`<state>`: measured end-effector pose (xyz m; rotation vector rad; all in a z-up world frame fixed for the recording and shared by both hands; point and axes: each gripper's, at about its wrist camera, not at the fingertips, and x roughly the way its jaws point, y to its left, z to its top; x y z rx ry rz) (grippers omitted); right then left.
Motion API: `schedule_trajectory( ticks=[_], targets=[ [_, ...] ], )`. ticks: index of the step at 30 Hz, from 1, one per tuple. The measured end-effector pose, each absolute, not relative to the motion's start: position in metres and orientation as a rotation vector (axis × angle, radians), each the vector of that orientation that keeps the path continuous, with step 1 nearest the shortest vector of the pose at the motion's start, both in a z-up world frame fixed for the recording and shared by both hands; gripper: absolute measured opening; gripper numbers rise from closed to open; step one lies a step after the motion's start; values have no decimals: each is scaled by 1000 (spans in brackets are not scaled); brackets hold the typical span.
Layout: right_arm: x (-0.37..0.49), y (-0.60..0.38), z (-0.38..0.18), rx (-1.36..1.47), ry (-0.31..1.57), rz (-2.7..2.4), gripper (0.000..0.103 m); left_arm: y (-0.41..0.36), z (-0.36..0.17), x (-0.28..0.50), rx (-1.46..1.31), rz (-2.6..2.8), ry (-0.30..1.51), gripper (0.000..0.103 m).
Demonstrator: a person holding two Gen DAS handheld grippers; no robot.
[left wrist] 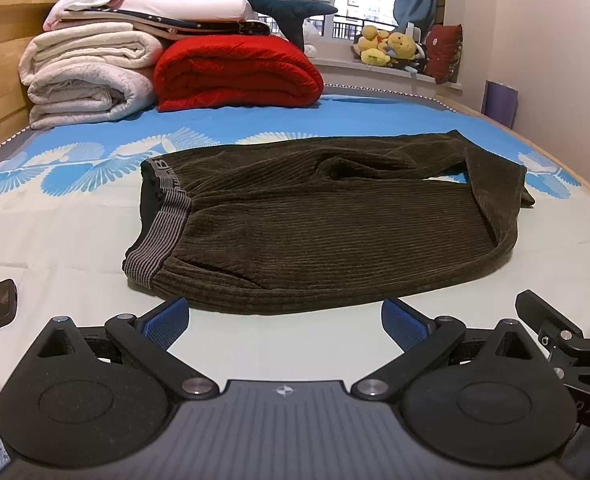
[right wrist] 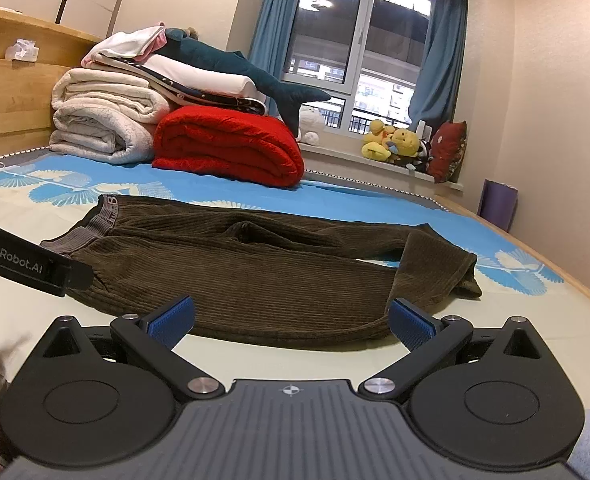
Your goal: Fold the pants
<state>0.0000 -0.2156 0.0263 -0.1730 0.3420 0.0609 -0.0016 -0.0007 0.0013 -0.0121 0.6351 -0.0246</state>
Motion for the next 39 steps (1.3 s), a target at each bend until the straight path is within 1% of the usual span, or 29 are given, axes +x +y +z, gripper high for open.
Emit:
schedule_trajectory(
  ticks=[39],
  targets=[
    [1, -215, 25, -176, 345, 60, 102, -5, 1, -3, 1, -30, 624, 103]
  ],
)
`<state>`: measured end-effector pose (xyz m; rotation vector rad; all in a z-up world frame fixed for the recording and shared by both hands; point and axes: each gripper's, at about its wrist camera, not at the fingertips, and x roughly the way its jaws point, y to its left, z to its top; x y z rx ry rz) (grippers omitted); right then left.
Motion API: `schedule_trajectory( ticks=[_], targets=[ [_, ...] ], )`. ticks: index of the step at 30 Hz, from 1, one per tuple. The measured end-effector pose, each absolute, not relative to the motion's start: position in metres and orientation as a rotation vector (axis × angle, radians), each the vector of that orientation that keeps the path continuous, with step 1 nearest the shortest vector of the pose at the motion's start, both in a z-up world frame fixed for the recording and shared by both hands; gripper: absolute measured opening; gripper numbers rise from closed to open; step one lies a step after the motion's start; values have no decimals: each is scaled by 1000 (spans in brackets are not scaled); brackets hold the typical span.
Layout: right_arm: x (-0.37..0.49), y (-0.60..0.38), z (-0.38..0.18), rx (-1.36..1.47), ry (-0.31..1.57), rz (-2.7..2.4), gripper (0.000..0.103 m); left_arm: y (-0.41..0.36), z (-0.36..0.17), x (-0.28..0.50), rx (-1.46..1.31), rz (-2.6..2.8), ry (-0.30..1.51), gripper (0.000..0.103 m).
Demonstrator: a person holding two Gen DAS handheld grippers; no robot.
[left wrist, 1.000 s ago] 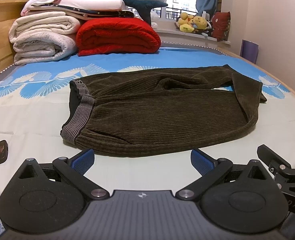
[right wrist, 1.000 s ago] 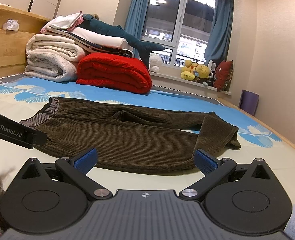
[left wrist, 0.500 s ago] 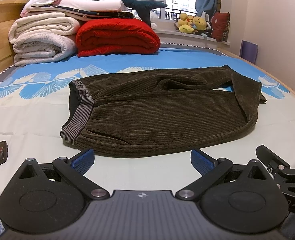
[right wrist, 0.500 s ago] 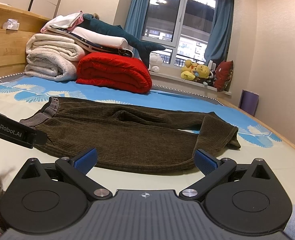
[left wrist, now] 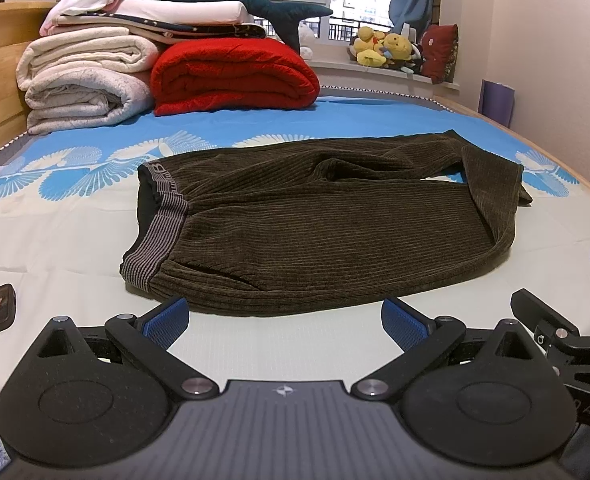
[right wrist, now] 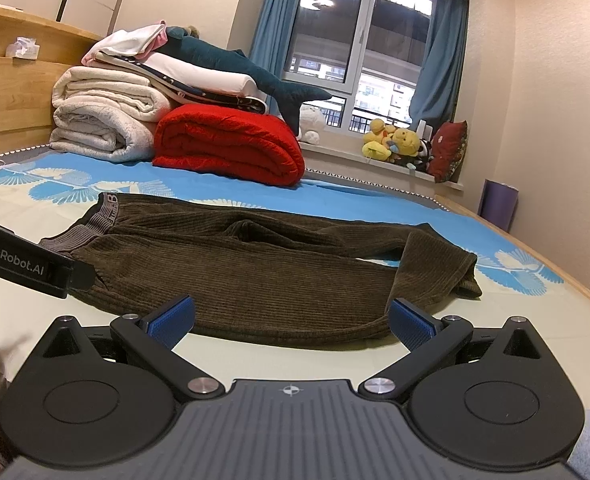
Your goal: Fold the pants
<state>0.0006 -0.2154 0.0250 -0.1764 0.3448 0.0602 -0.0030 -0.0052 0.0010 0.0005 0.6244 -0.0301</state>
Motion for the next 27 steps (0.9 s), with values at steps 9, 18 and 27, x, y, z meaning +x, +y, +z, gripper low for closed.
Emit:
schedule_trajectory(
  ticks=[9, 18, 27],
  targets=[
    [1, -215, 25, -177, 343, 60, 102, -6, 1, -4, 1, -29, 624, 103],
    [1, -215, 25, -178, 347, 60, 102, -7, -1, -3, 1, -32, 628, 103],
    [1, -215, 25, -176, 346, 61, 102, -5, -3, -1, -6, -30, 640, 103]
  ],
)
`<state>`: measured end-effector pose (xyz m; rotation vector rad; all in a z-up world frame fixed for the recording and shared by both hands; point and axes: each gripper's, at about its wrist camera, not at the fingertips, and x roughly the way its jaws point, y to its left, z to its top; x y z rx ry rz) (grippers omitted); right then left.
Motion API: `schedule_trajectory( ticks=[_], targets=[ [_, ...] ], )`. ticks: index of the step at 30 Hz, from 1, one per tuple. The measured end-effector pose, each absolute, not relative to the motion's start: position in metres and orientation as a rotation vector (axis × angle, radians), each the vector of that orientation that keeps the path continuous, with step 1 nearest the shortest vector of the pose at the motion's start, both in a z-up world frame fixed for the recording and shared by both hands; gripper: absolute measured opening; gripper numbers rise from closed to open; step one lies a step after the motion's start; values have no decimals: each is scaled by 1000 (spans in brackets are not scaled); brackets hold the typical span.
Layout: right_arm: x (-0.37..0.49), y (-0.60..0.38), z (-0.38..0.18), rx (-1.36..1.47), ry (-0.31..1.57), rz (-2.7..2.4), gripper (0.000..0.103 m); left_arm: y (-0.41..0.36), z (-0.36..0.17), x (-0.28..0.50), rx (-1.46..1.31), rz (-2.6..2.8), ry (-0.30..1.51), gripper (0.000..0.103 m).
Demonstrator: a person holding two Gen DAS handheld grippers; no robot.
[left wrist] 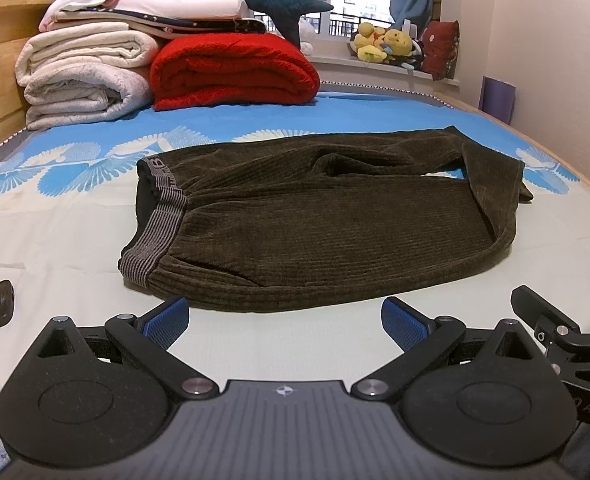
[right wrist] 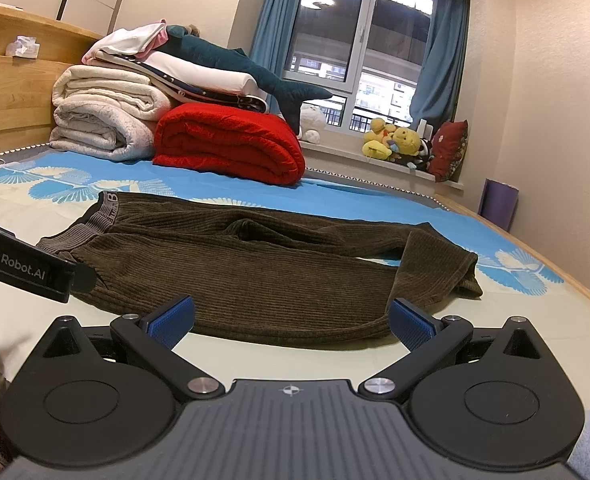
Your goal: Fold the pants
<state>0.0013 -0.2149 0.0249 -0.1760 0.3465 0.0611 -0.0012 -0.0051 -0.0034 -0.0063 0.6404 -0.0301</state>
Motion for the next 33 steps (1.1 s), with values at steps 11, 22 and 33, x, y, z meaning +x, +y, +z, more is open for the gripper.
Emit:
schedule_trajectory(
  ticks=[11, 22, 33],
  targets=[
    [16, -227, 32, -110, 381, 45, 102, 12, -5, 24, -29, 47, 694, 103],
    [119, -331, 54, 272, 494, -101, 102, 80, -3, 90, -128, 207, 779, 103],
    [245, -497, 0, 1049, 611, -319, 102, 100, -40, 131, -228, 239, 906, 103]
  ],
)
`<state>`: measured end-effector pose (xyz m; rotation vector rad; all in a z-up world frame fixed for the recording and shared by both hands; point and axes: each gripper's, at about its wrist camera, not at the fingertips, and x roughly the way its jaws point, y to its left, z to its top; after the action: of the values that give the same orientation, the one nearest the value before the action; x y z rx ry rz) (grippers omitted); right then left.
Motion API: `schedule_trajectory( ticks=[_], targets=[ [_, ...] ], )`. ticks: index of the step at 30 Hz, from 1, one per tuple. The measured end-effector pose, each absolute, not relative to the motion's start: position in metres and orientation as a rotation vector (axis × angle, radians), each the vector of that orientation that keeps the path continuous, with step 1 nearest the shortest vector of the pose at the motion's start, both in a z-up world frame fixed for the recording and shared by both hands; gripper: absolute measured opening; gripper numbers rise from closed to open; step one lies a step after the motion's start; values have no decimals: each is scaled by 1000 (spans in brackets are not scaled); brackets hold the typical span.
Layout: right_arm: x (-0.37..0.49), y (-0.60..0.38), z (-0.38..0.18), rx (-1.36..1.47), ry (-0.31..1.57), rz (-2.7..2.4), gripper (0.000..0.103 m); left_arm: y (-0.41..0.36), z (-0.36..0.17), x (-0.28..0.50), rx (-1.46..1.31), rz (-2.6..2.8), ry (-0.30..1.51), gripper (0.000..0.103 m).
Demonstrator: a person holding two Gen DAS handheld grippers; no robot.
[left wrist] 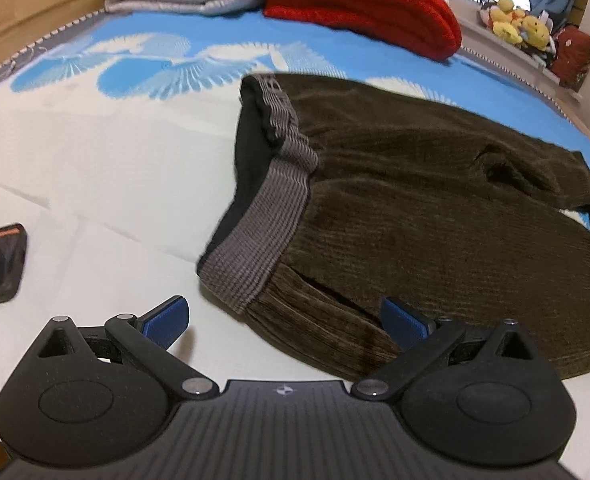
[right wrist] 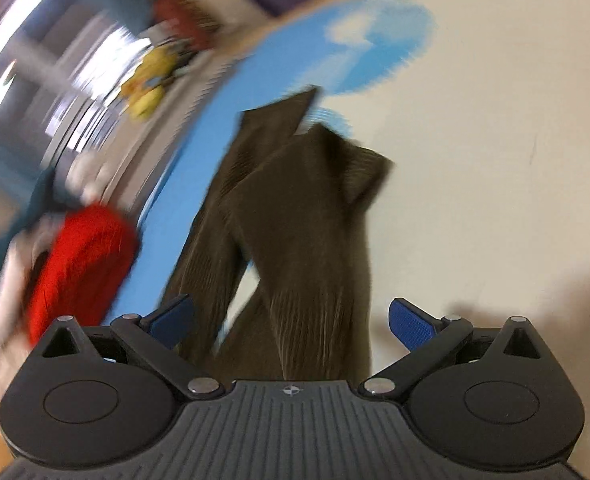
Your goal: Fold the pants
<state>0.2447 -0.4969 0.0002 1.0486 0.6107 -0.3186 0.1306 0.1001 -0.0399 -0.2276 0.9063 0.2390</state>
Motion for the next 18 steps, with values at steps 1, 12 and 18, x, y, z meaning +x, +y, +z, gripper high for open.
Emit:
schedule_trajectory(
  ticks=[1, 12, 18],
  targets=[
    [251, -510, -10, 1131, 607, -331, 102, 99, -42, 132, -226, 237, 913, 103],
    [332, -567, -57, 1263, 556, -335, 100, 98, -64, 159, -292, 269, 960, 103],
    [343, -579, -76, 1289, 517, -504, 97, 99, -65, 165, -330, 300, 952, 102]
  ],
)
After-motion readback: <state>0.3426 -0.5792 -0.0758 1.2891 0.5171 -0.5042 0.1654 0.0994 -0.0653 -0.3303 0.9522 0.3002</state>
